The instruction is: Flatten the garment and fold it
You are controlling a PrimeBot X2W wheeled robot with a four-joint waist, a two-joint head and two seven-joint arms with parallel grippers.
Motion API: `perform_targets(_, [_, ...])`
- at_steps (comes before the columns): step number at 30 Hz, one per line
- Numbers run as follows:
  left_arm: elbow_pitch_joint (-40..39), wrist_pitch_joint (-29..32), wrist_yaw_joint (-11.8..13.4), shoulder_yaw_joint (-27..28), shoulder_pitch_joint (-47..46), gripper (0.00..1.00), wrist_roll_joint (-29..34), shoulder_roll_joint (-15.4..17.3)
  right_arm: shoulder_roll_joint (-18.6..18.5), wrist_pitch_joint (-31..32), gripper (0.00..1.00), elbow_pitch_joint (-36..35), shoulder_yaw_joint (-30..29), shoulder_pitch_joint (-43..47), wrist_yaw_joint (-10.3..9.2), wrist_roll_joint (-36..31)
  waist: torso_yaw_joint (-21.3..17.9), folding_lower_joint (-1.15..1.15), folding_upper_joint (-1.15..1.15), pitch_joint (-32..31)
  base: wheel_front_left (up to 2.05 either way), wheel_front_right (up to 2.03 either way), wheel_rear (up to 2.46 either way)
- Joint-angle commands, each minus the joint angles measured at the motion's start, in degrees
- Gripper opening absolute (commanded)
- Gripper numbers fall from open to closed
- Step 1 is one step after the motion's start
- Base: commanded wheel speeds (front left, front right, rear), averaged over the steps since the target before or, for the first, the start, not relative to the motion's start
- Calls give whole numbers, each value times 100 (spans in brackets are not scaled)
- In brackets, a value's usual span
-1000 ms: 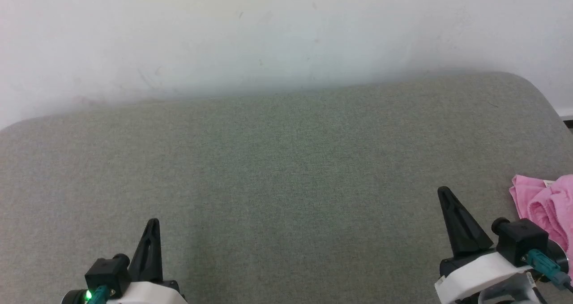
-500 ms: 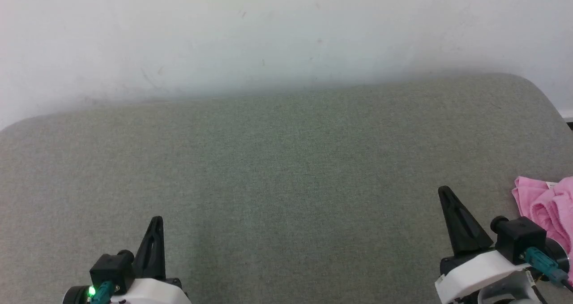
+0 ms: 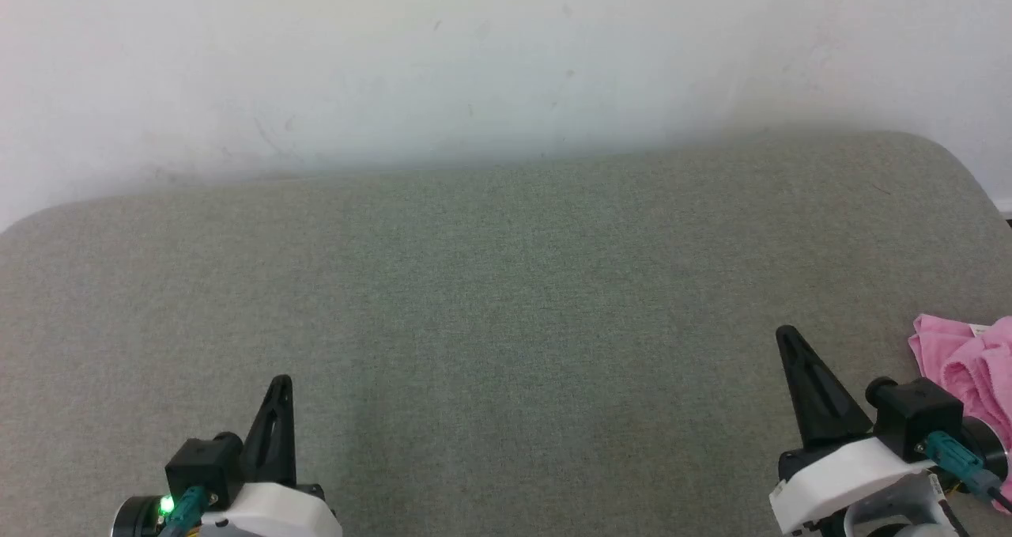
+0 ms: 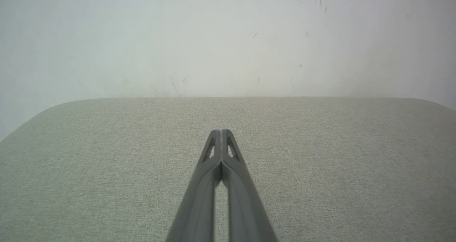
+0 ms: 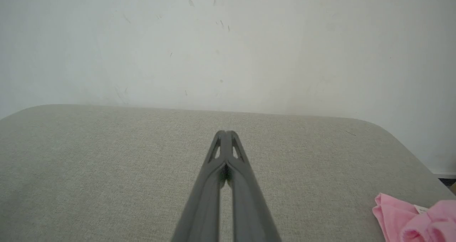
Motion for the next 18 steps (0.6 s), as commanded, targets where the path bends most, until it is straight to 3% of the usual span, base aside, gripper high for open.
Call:
perform_targets(1, [-48,24,30,-10,-89,0,54,-23,32,8,0,27,-11,-73,-2,-55,4,0,0,0,0,0,0])
perform_targets(18, [-162,223,63,-48,-156,0,178,-54,72,71,0,75,-63,-137,-3,-188,58,0,0,-6,0,0,0])
